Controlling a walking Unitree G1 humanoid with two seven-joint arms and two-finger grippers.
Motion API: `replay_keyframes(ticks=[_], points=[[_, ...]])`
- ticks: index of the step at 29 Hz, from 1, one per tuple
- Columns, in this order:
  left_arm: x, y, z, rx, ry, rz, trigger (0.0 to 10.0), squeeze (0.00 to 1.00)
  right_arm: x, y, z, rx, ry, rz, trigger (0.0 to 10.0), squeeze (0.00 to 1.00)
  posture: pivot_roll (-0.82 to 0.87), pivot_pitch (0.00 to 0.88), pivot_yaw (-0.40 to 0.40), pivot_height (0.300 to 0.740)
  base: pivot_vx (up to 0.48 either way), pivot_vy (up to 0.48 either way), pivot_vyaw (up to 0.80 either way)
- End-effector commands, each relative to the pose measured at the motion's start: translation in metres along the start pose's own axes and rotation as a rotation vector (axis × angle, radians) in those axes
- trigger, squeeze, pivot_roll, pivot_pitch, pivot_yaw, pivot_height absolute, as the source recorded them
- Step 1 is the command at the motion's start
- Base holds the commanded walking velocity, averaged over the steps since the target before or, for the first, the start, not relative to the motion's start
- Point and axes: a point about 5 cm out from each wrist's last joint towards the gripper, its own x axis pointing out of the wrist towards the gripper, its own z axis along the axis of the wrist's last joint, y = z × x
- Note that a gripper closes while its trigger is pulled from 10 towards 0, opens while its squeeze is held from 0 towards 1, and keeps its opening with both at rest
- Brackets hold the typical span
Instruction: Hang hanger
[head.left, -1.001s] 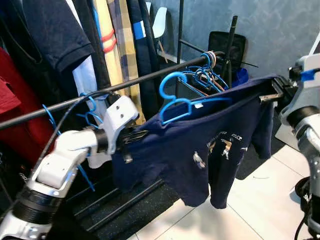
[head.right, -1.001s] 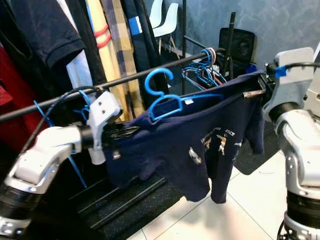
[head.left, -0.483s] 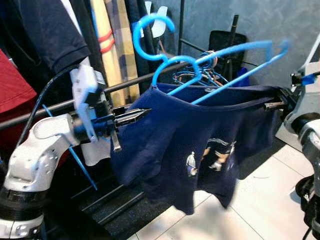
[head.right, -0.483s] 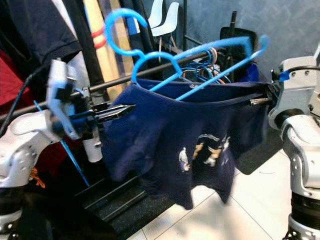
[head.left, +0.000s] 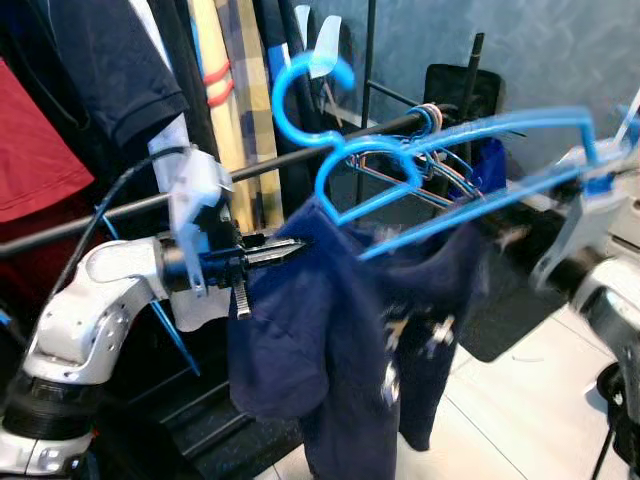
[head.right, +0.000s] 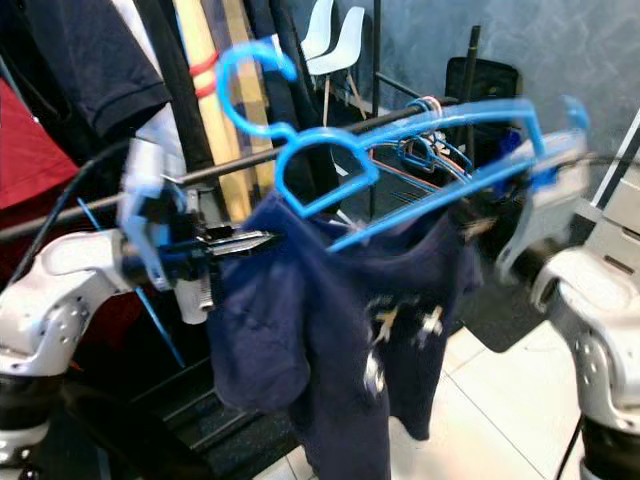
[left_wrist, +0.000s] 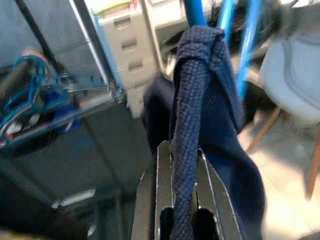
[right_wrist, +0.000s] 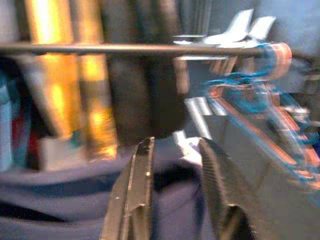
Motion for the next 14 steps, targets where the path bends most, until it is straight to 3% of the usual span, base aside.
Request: replay_keyframes(ticks=[1,4,9,10,11,12,14], points=[[-0.005,0.009,-0.001,0.089,0.105,0.028,10.0,0.00,-0.006,0.013,0.003,-0.006,-0.006,0.161,10.0,0.97,-0.15,0.000,0.065,0.740,0.000,0.000,0.00],[-0.007,0.023,0.004,0.167,0.226,0.043,10.0,0.00,-0.035,-0.019,0.002,0.022,-0.016,0.054,10.0,0.97,-0.14,0.000,0.064,0.740,0.000,0.000,0.00],[-0.007,0.024,0.005,0.168,0.232,0.044,10.0,0.00,-0.037,-0.022,0.003,0.028,-0.023,0.041,10.0,0.97,-0.14,0.000,0.064,0.740,0.000,0.000,0.00],[-0.008,0.032,0.012,0.209,0.245,0.051,10.0,0.00,-0.065,-0.042,-0.010,0.048,0.029,-0.045,10.0,0.96,-0.14,0.000,0.073,0.740,0.000,0.000,0.00],[-0.008,0.032,0.012,0.209,0.245,0.051,10.0,0.00,-0.065,-0.042,-0.010,0.048,0.029,-0.045,10.0,0.96,-0.14,0.000,0.073,0.740,0.000,0.000,0.00],[-0.009,0.040,0.017,0.233,0.247,0.061,10.0,0.00,-0.092,-0.063,-0.019,0.057,0.060,-0.170,10.0,0.93,-0.15,0.000,0.077,0.740,0.000,0.000,0.00],[-0.009,0.040,0.017,0.233,0.247,0.061,10.0,0.00,-0.092,-0.063,-0.019,0.057,0.060,-0.170,10.0,0.93,-0.15,0.000,0.077,0.740,0.000,0.000,0.00]])
